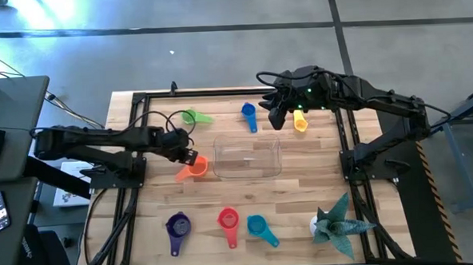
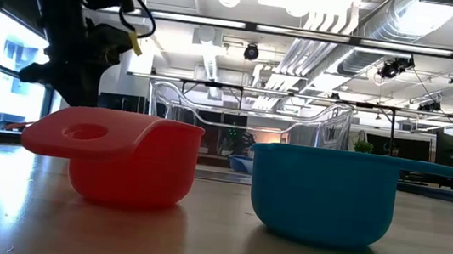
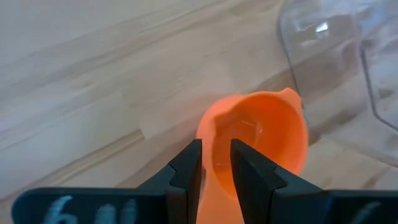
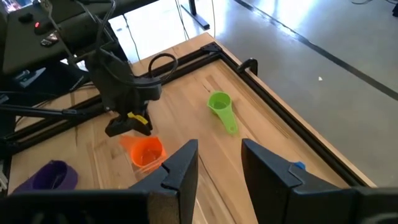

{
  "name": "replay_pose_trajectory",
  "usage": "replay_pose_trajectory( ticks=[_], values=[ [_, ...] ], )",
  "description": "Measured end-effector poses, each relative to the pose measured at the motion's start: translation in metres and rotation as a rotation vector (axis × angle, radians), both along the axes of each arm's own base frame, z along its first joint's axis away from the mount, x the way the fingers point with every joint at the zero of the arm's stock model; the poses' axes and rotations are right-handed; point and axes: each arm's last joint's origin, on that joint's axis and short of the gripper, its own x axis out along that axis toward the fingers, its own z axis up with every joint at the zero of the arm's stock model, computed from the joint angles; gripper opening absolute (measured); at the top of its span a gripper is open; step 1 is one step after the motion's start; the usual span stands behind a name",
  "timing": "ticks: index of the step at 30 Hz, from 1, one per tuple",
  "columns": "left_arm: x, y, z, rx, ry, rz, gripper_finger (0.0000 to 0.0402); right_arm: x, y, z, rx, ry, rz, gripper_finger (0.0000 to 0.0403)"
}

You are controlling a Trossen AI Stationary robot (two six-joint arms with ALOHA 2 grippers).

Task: Nest measuring cups in basket
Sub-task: Stack the orange measuring cup into the violet measuring cup

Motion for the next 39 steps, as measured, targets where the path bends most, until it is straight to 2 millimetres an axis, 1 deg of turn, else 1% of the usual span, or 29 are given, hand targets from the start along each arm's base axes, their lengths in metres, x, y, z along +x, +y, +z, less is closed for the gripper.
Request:
replay_pose_trajectory(
  ticks=[7, 13, 21, 23, 25, 29, 35, 39],
  values=[
    [0.008, 0.002, -0.013, -0.014, 0.059, -0.001, 0.0074, 0.0, 0.0, 0.0, 0.001, 0.004, 0.0, 0.0114],
    [0.014, 0.002, -0.017, -0.023, 0.046, -0.021, 0.0074, 0.0, 0.0, 0.0, 0.0, 0.0, 0.0, 0.0114],
    [0.016, 0.003, -0.027, -0.022, 0.108, -0.047, 0.0073, 0.0, 0.0, 0.0, 0.0, 0.0, 0.0, 0.0114],
    [0.016, 0.003, -0.028, -0.023, 0.115, -0.045, 0.0068, 0.0, 0.0, 0.0, 0.0, 0.0, 0.0, 0.0114],
    [0.017, 0.003, -0.028, -0.024, 0.11, -0.038, 0.0054, 0.0, 0.0, 0.0, 0.0, 0.0, 0.0, 0.0114],
    [0.016, 0.002, -0.026, -0.031, 0.099, -0.021, 0.0011, 0.0, 0.0, 0.0, 0.0, 0.0, 0.0, 0.0114],
    [0.015, -0.001, -0.02, -0.08, 0.06, 0.035, 0.0006, 0.0, 0.0, 0.0, 0.0, 0.0, -0.001, 0.0114],
    [0.012, -0.012, -0.011, -0.144, 0.005, 0.066, 0.0005, 0.0, 0.0, 0.0, 0.0, 0.0, -0.001, 0.0114]
  ],
)
